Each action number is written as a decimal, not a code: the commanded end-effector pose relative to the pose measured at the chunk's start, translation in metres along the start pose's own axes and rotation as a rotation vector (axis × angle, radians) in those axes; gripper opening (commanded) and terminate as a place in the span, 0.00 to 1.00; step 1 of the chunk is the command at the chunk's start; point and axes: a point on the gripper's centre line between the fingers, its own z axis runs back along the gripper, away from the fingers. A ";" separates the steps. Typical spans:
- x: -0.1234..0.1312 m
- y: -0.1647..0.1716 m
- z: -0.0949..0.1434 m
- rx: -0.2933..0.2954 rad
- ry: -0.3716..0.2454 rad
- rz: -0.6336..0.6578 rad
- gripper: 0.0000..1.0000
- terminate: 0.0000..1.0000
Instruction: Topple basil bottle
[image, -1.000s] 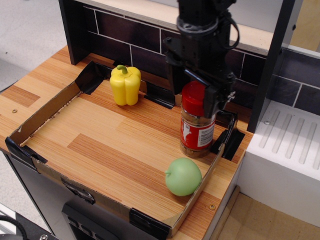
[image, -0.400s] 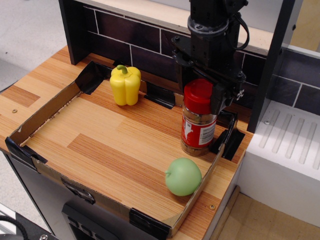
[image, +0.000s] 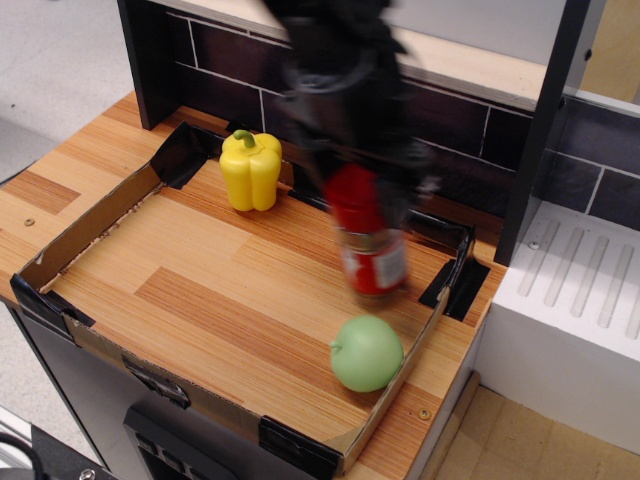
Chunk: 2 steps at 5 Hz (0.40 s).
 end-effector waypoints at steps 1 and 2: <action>-0.013 0.039 0.031 0.049 -0.120 0.008 0.00 0.00; -0.025 0.056 0.051 0.068 -0.025 0.026 0.00 0.00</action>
